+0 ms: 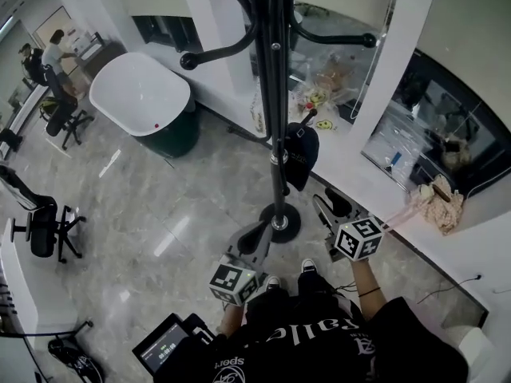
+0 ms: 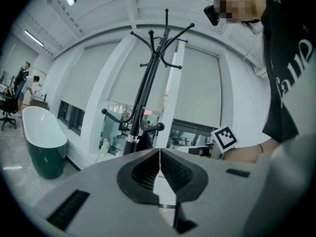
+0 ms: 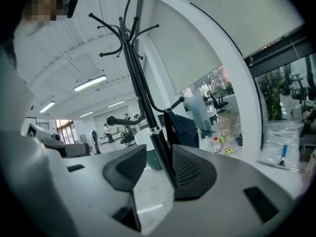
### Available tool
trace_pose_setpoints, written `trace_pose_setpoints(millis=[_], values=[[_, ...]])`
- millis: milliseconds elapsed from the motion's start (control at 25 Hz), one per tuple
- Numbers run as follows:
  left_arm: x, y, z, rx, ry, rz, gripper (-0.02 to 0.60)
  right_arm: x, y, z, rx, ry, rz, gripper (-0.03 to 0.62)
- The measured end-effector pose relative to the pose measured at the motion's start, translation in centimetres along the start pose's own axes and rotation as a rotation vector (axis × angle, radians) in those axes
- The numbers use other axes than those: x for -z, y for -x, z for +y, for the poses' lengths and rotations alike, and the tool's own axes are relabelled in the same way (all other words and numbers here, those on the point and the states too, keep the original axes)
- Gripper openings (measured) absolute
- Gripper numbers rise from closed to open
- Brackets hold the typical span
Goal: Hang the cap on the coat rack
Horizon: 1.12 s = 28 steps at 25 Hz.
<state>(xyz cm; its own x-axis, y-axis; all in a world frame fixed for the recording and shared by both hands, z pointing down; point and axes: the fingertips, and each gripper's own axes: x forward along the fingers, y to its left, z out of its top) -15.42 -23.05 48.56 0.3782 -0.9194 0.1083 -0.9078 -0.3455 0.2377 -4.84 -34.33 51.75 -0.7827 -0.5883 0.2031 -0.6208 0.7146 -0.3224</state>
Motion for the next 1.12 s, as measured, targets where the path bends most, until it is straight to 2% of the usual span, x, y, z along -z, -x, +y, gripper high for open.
trace_pose_setpoints(millis=[80,280,600,880,1120], values=[[0.3,0.5,-0.2,0.036,0.002,0.007,0.004,-0.1,1.2,1.0,0.032,-0.010,-0.040,0.123],[1.2,2.1,-0.8,0.118,-0.003,0.036,0.004,1.3,3.7,4.3,0.077,-0.037,-0.077,0.040],[2.6,3.7,-1.9,0.209,0.003,0.052,0.004,4.8,6.4,8.9,0.099,-0.055,-0.048,0.017],[2.6,3.3,-4.5,0.260,0.015,0.042,0.005,5.2,9.0,10.2,0.096,-0.057,-0.041,0.017],[2.7,3.6,-6.9,0.255,-0.002,0.042,0.005,5.6,11.2,10.9,0.066,-0.066,-0.037,0.017]])
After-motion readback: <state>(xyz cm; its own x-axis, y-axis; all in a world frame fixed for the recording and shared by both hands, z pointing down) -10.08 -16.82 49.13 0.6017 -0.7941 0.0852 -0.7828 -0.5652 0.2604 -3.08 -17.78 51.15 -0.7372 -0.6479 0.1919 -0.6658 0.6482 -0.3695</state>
